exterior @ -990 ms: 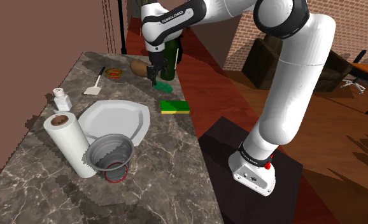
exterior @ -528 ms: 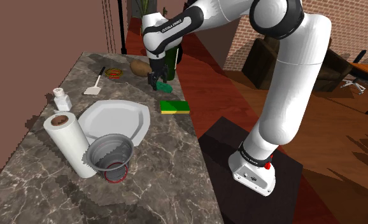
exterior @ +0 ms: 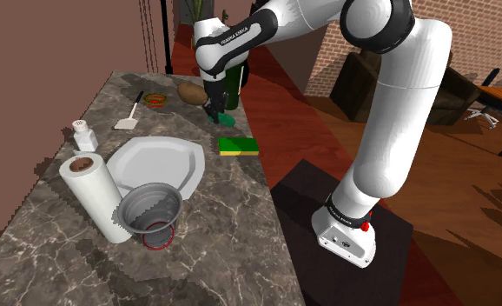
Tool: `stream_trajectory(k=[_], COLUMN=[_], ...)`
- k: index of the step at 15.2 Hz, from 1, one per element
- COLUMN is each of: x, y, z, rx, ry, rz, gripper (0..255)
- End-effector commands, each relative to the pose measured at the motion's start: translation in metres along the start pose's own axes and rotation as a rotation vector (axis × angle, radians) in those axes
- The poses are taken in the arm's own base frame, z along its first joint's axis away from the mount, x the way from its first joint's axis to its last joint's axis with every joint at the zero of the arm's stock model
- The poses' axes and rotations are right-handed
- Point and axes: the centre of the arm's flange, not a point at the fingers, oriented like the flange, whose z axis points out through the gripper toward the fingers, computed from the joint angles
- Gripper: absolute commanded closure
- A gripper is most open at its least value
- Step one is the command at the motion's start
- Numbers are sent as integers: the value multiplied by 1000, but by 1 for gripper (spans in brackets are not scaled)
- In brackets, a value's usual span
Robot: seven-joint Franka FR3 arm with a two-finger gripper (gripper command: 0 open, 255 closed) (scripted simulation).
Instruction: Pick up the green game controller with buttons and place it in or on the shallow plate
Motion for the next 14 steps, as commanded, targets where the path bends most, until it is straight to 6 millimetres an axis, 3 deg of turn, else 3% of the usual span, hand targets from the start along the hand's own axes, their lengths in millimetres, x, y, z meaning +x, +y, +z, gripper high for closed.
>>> stream_trajectory(k=[1,8,14], x=[0,0,-6], y=[0,0,1], z=[0,0,-31], rx=[0,0,0], ry=[0,0,0], rz=[0,0,0], gripper=[255,255,255])
